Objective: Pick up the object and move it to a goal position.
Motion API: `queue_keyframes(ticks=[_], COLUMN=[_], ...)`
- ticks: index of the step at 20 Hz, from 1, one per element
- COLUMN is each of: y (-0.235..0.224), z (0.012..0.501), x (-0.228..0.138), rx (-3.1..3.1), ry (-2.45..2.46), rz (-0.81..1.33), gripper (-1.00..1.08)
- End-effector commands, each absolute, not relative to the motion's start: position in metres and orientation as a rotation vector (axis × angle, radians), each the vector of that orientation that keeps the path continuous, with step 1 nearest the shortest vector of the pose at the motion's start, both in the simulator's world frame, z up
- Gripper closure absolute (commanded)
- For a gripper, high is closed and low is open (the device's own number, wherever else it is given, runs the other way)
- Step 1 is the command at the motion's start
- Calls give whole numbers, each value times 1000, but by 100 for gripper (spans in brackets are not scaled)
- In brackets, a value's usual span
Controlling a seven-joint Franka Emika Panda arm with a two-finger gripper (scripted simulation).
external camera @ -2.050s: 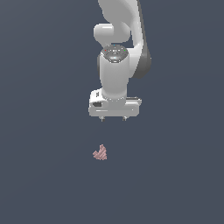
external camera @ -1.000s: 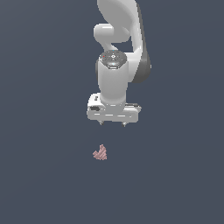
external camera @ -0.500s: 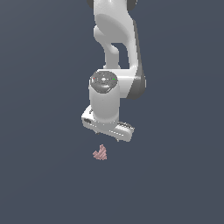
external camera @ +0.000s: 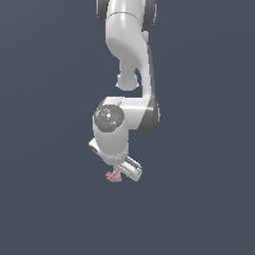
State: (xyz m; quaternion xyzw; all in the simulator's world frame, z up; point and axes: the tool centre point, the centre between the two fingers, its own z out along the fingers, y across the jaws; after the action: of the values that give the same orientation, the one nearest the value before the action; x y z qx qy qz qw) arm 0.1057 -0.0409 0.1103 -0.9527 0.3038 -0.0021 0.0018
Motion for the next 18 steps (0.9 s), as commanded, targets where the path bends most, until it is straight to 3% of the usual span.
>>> queue_keyframes(ticks=[1,18], y=[-44,-49], z=[104,73], x=[111,117], rx=[-2969,-2940], ry=[1019,1108], rz=[-4,0], gripper=[-92,-92])
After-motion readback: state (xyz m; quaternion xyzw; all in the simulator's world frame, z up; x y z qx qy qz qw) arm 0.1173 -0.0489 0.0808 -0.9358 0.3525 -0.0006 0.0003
